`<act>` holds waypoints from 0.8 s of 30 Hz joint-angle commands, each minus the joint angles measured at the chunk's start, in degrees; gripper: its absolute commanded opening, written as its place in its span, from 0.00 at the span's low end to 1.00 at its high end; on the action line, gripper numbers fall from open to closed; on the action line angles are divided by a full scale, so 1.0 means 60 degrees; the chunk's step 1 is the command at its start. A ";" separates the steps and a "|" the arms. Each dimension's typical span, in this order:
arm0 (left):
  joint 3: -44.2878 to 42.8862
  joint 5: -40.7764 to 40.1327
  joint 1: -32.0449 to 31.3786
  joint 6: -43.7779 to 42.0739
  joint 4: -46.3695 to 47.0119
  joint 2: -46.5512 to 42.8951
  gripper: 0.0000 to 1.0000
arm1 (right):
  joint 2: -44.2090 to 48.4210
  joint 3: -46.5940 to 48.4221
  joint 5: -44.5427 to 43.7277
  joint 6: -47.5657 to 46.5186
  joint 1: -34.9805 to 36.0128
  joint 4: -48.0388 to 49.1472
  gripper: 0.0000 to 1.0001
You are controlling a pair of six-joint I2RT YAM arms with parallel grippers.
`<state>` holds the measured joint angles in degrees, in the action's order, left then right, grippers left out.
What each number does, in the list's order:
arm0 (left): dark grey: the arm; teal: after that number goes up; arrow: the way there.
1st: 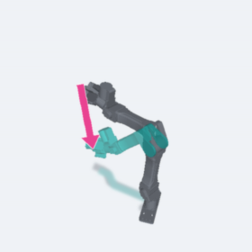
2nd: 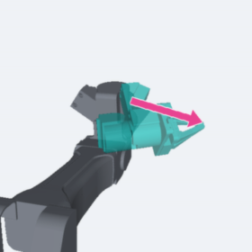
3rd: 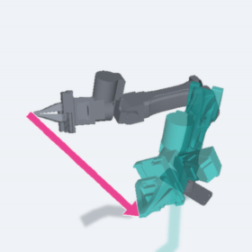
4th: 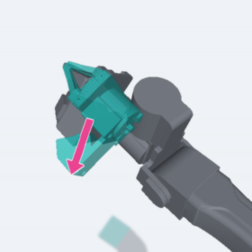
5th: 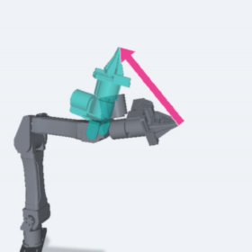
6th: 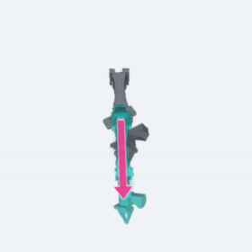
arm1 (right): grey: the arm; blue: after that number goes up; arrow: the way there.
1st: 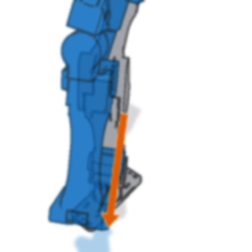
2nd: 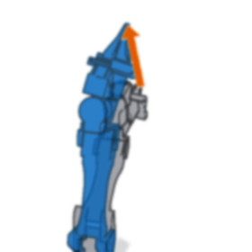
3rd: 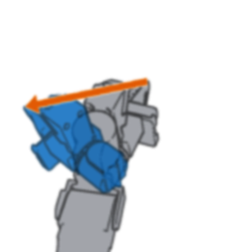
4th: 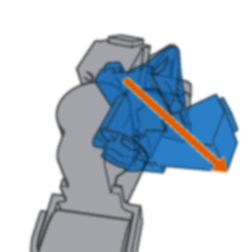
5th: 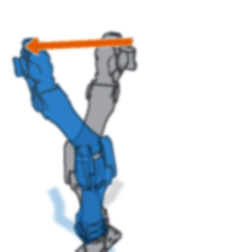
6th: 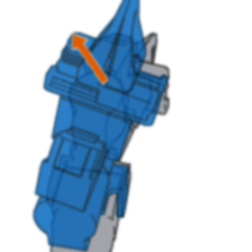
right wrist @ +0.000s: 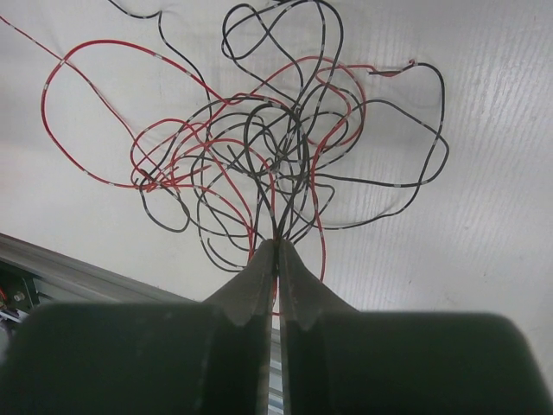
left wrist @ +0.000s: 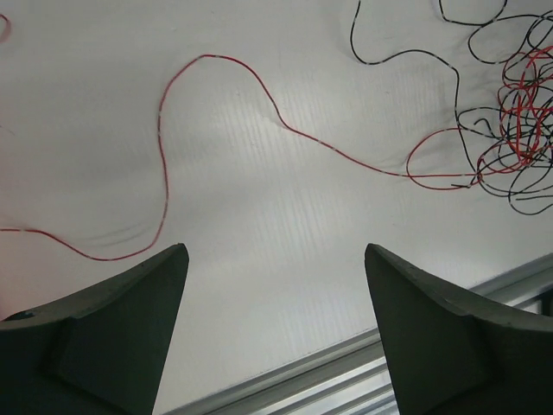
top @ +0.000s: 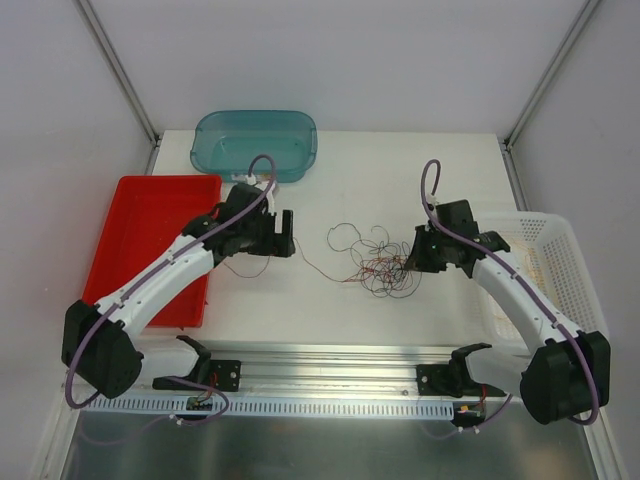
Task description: Untangle the cables
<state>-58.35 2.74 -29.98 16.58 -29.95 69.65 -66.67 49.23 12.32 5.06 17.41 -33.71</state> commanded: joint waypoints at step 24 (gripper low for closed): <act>-0.1291 -0.1892 -0.3543 1.1093 0.1067 0.5193 0.59 | 0.1107 -0.0866 -0.0148 0.0416 0.0643 0.0712 0.05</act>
<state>-63.92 -6.50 -50.35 77.19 -23.75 99.39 -61.69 44.47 11.29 6.85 20.84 -31.11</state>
